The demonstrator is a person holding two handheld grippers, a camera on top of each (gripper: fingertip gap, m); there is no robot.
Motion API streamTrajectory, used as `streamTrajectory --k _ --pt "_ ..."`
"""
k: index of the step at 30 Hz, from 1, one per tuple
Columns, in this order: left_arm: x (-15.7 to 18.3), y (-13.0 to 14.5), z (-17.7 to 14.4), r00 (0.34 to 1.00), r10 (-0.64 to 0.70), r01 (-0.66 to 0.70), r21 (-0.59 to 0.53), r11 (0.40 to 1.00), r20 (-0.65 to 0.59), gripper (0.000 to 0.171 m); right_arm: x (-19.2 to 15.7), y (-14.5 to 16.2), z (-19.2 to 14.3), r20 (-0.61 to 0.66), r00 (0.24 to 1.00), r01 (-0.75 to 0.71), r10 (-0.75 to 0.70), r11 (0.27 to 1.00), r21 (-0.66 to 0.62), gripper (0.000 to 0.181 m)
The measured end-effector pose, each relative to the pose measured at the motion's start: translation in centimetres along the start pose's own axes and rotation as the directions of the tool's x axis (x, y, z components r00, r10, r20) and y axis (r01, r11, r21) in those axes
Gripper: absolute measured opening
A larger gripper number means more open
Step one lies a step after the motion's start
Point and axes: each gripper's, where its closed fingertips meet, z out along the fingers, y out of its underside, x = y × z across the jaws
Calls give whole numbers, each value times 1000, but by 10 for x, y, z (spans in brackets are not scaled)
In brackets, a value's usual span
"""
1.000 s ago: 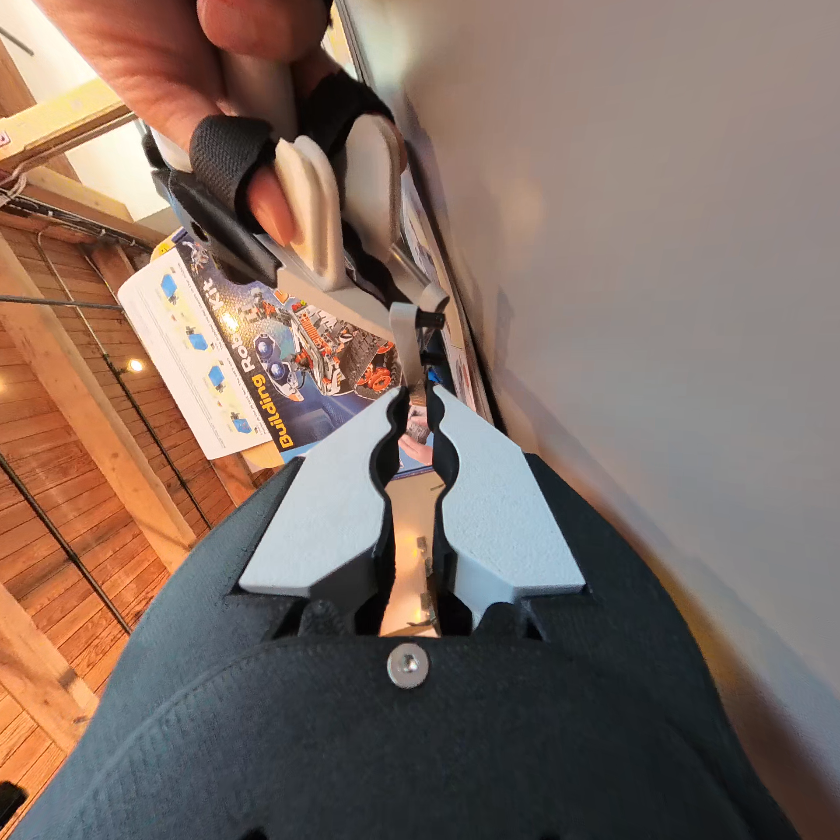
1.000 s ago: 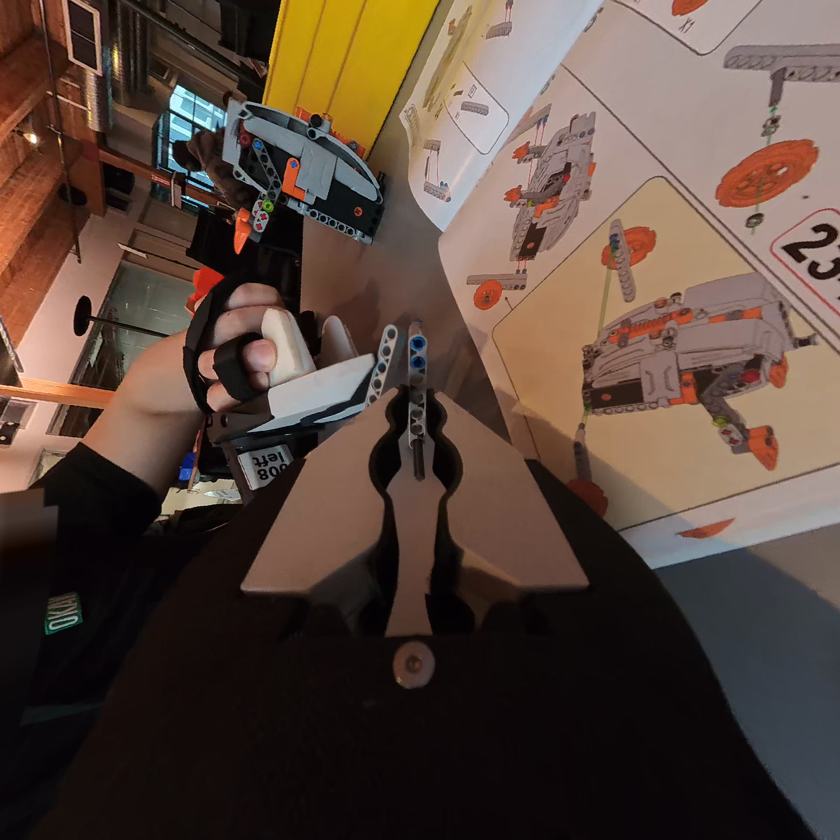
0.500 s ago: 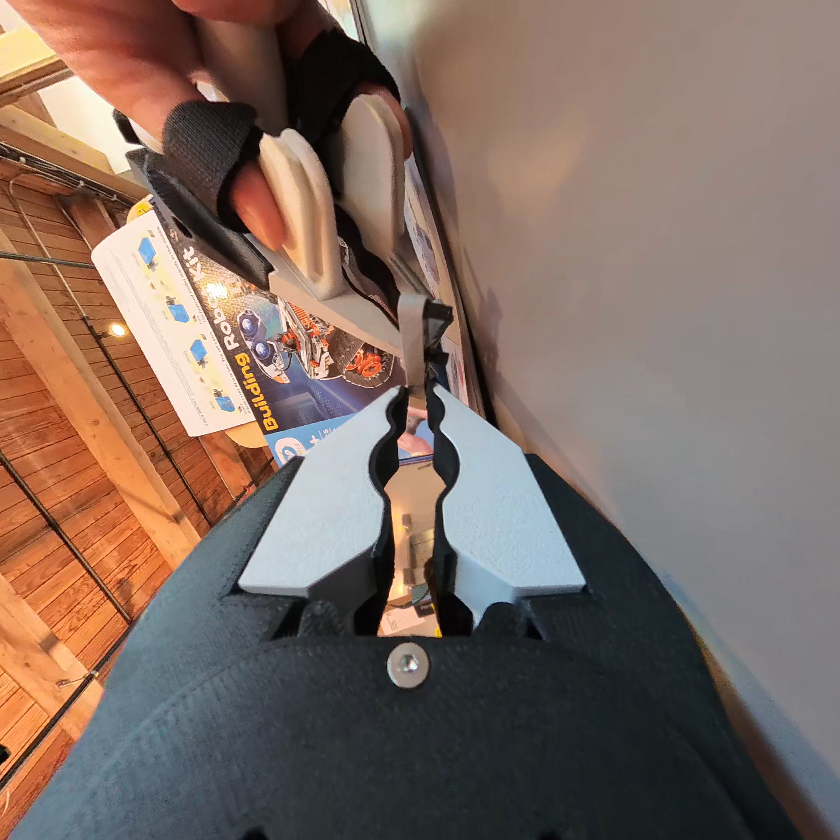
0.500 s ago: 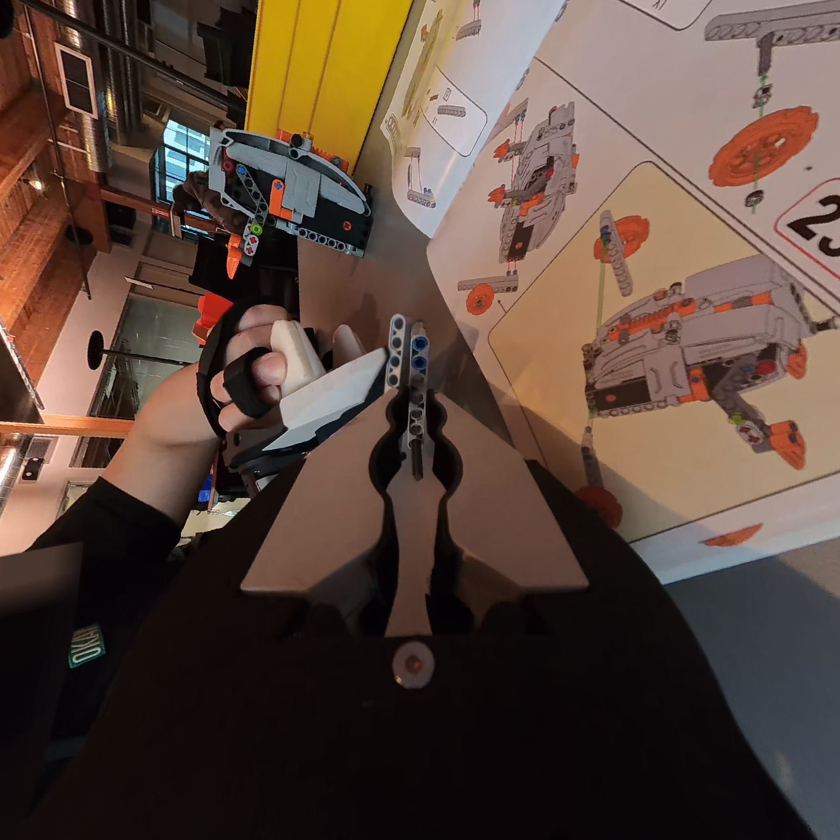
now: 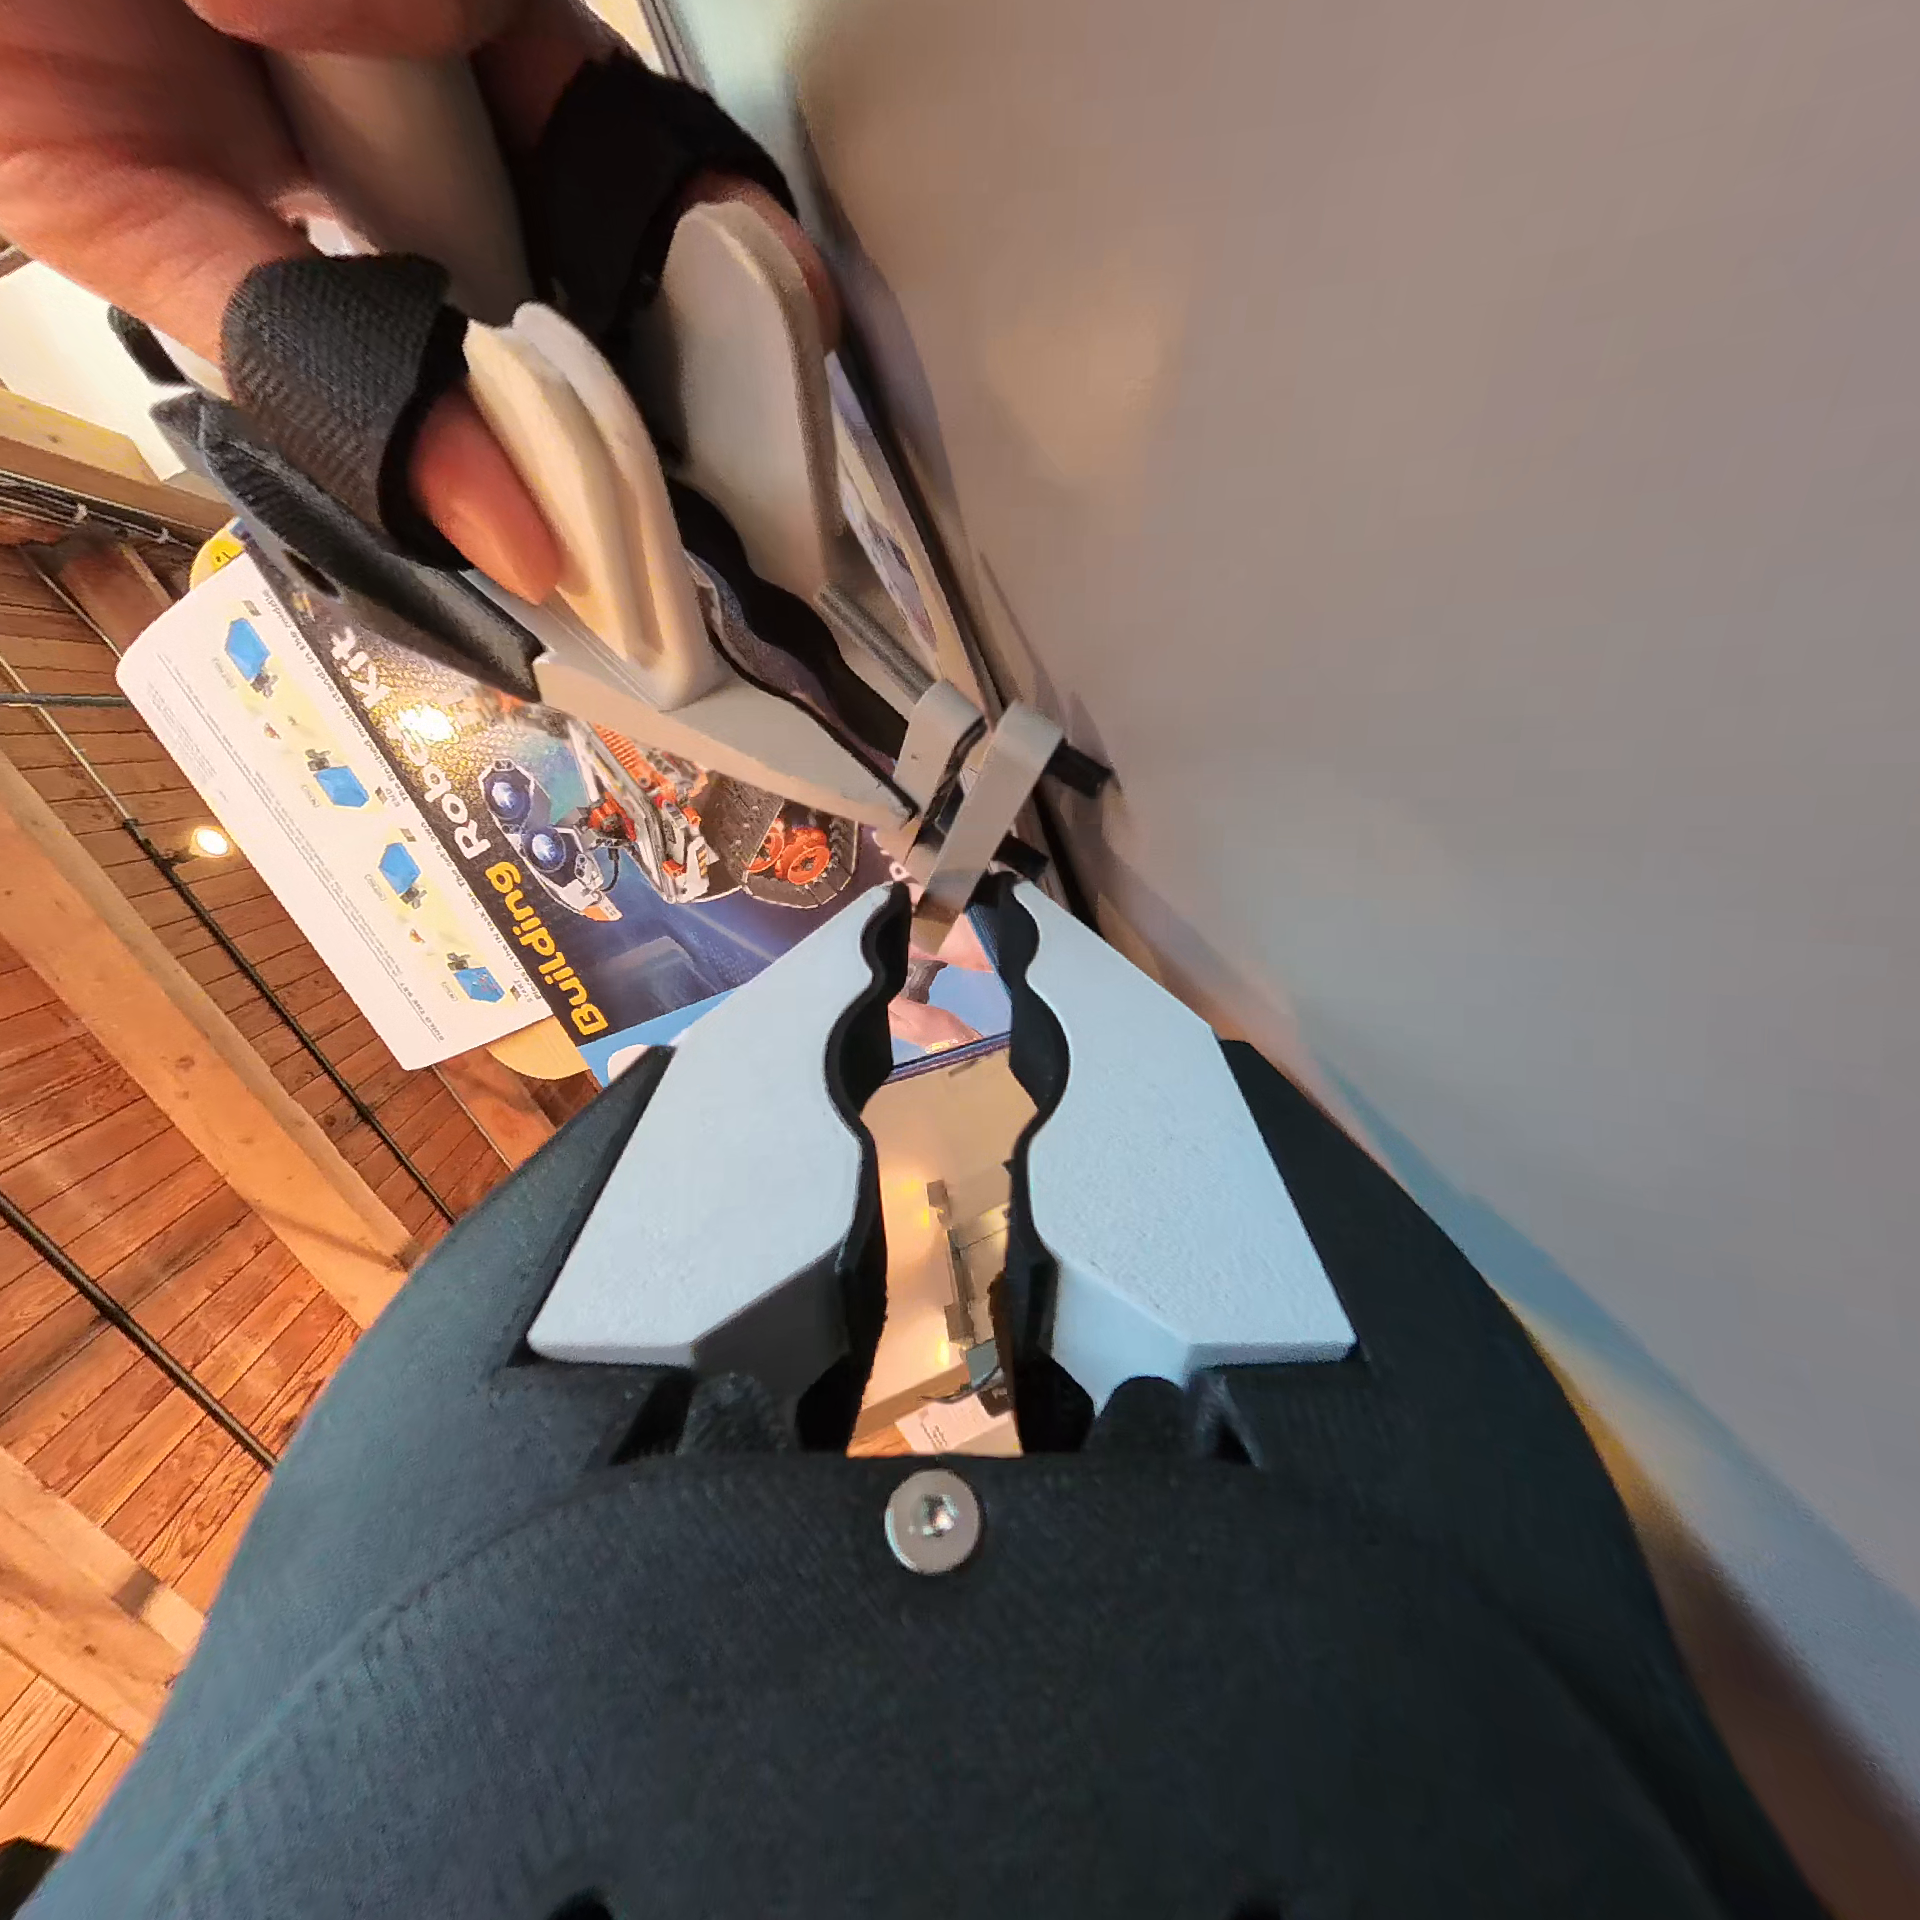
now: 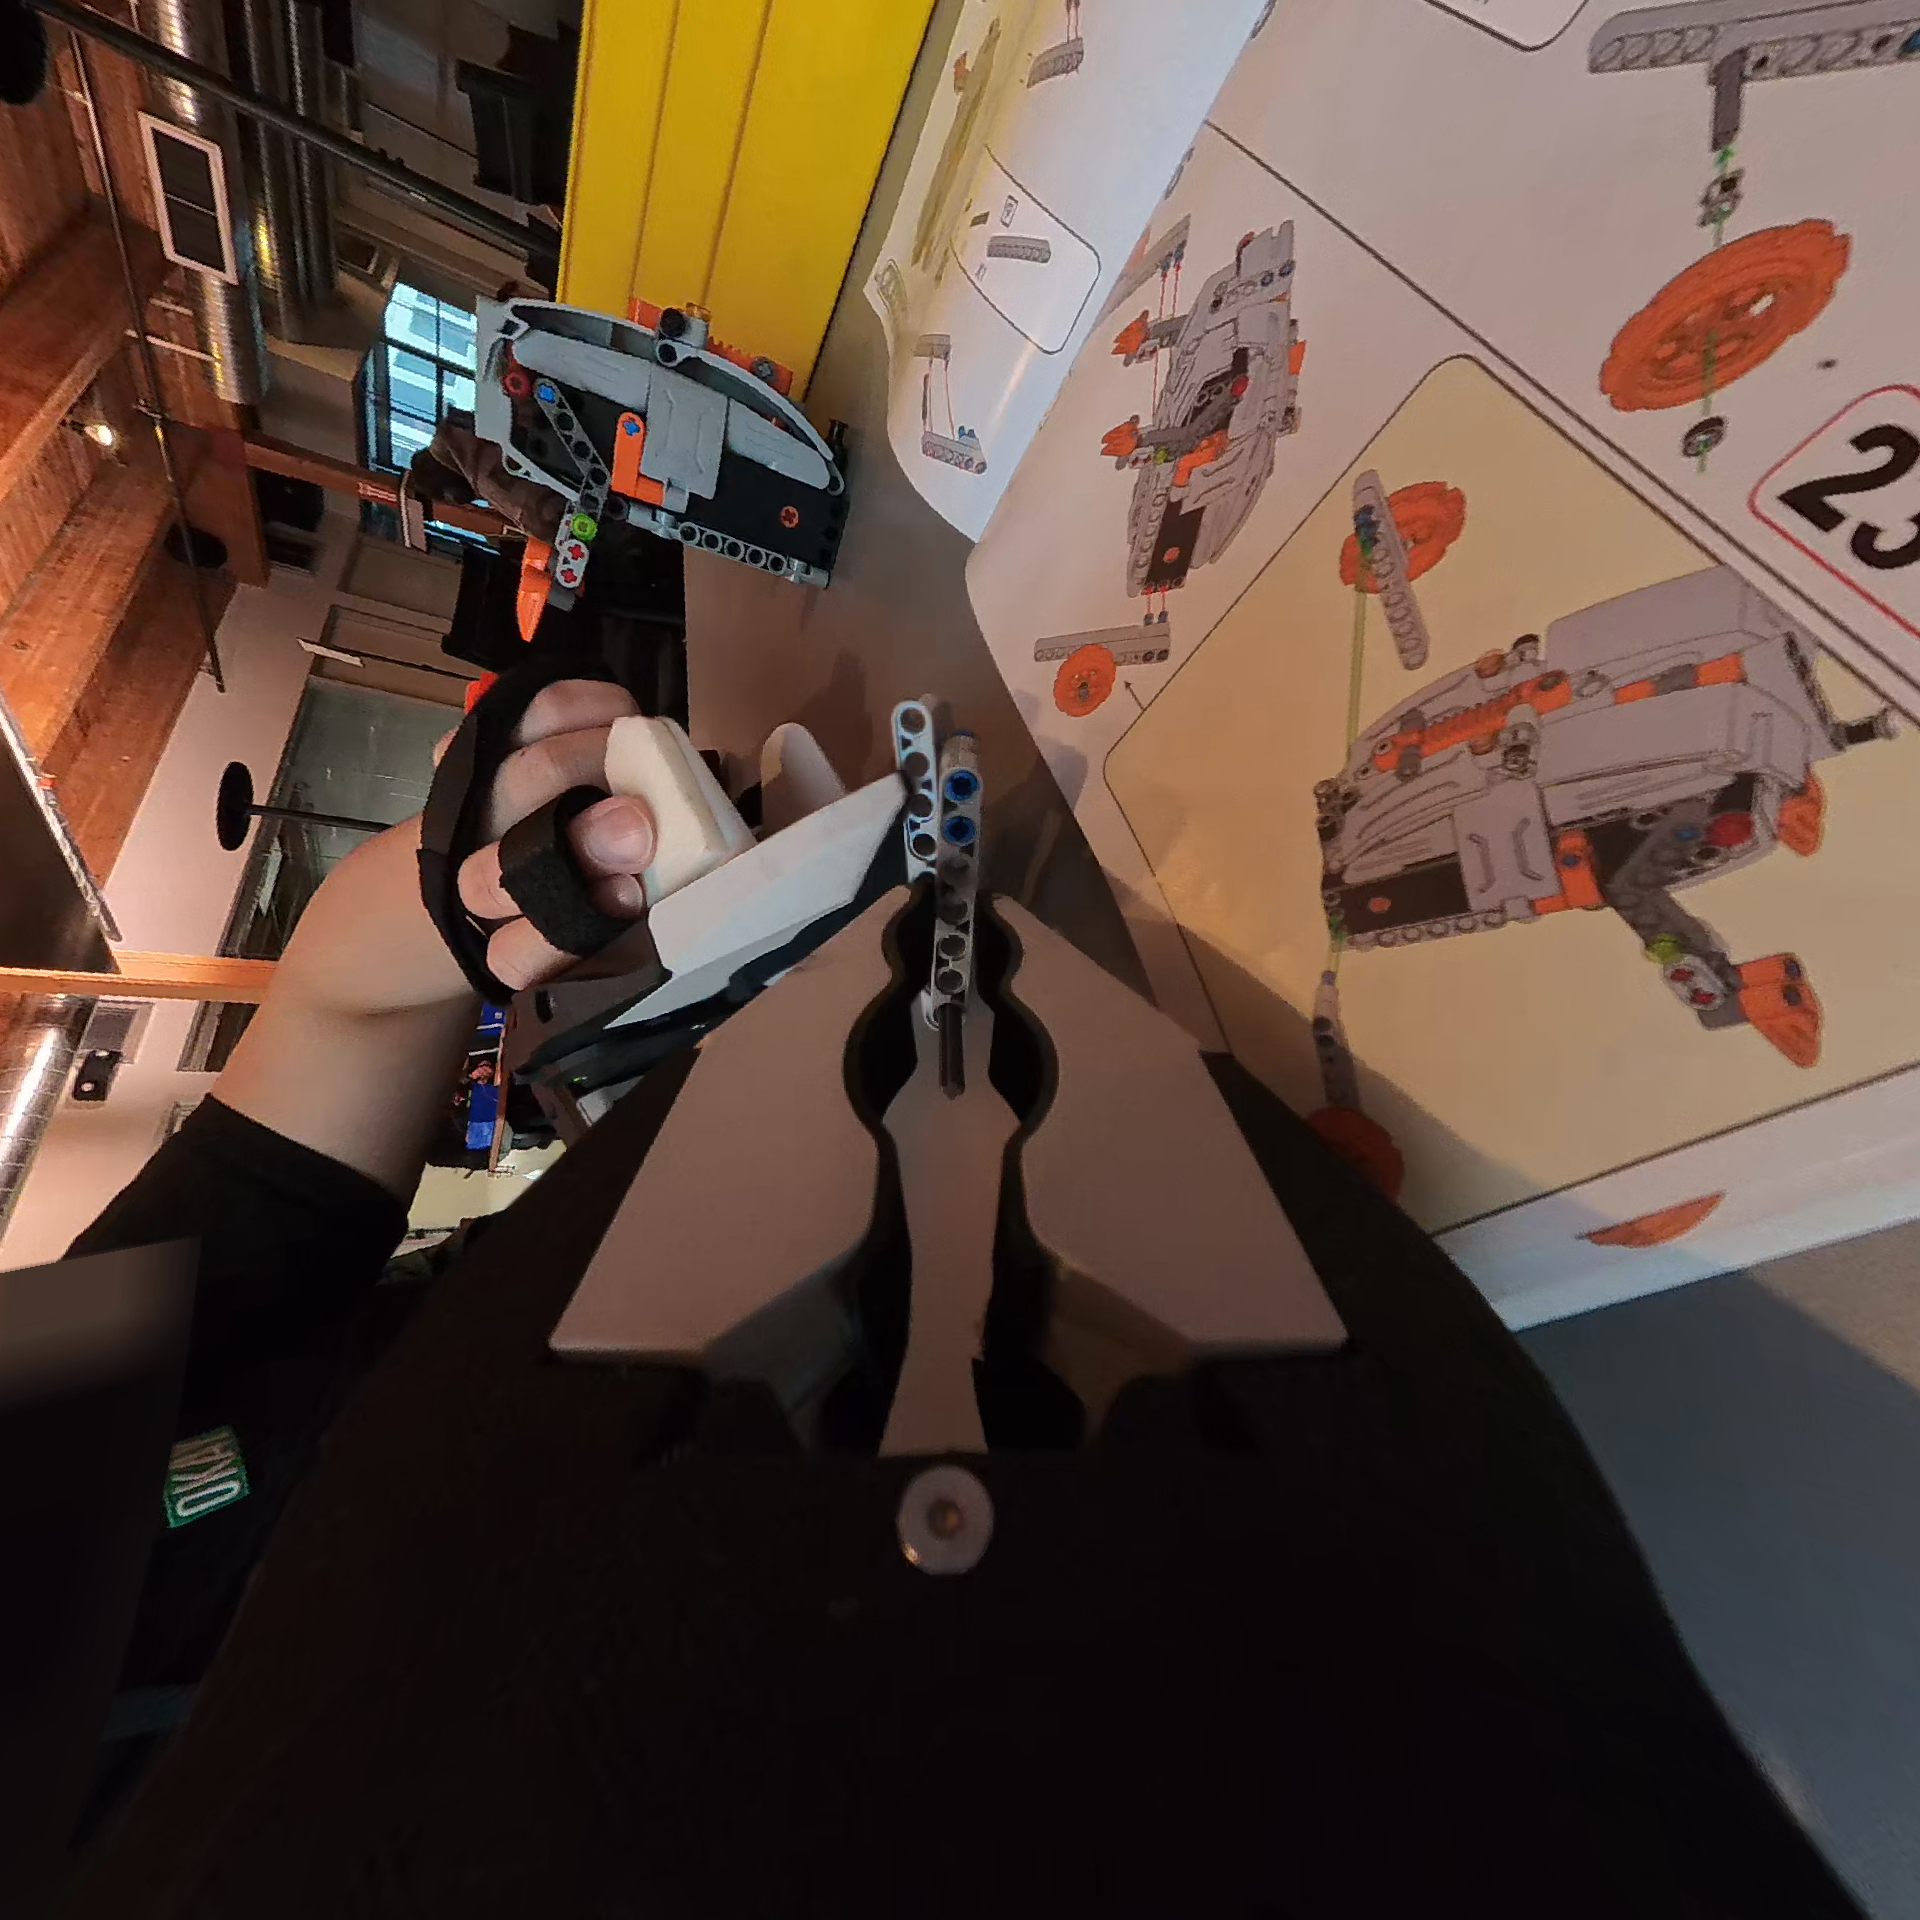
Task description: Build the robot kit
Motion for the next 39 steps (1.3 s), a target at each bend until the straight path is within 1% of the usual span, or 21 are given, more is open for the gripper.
streamTrajectory --k 4,9,11,12,13,20,26,28,30,31,33,36,37,39 --pt "-3 -1 1 1000 -21 21 -5 1000 11 17 -1 0 -1 -5 1000 5 -5 1000 1 5" --pt "-7 0 4 997 -75 75 -33 997 8 31 -11 0 -1 -38 998 50 -51 999 -18 5" --pt "-6 -2 4 997 -76 76 -28 997 3 24 -6 2 -1 -106 991 79 -83 996 -42 4" --pt "-6 -3 3 998 -69 69 -19 997 8 18 -4 5 0 -126 988 79 -87 995 -63 5" --pt "-6 -4 2 998 -64 64 -12 998 15 16 -4 6 2 -127 988 76 -85 995 -69 5" --pt "-10 -1 -3 996 -53 55 -20 998 66 12 -9 5 1 -57 998 39 -42 998 -44 5" --pt "-12 0 -3 995 -61 64 -37 997 77 10 -9 3 -1 -48 998 35 -37 999 -32 5" --pt "-12 -1 -4 995 -58 60 -28 998 86 6 -7 1 -4 -55 998 30 -31 999 -18 5" --pt "-13 -2 -6 994 -50 52 -23 998 93 6 6 1 -8 -119 992 31 -33 999 -19 5" --pt "-13 -1 -7 995 -52 55 -25 998 89 6 10 1 -9 -125 992 25 -26 1000 -14 5" --pt "-15 6 -9 994 -64 69 -44 997 93 6 10 -2 -12 -95 995 7 -6 1000 11 5" --pt "-31 32 -12 982 -122 140 -128 982 143 5 11 -8 -18 -92 996 12 -8 999 49 5" --pt "-39 41 -14 974 -155 181 -157 971 165 6 5 -10 -20 -61 998 11 -8 998 61 5" --pt "-58 59 -20 951 -205 254 -207 945 231 5 -14 -14 -20 46 999 4 -8 996 86 4"
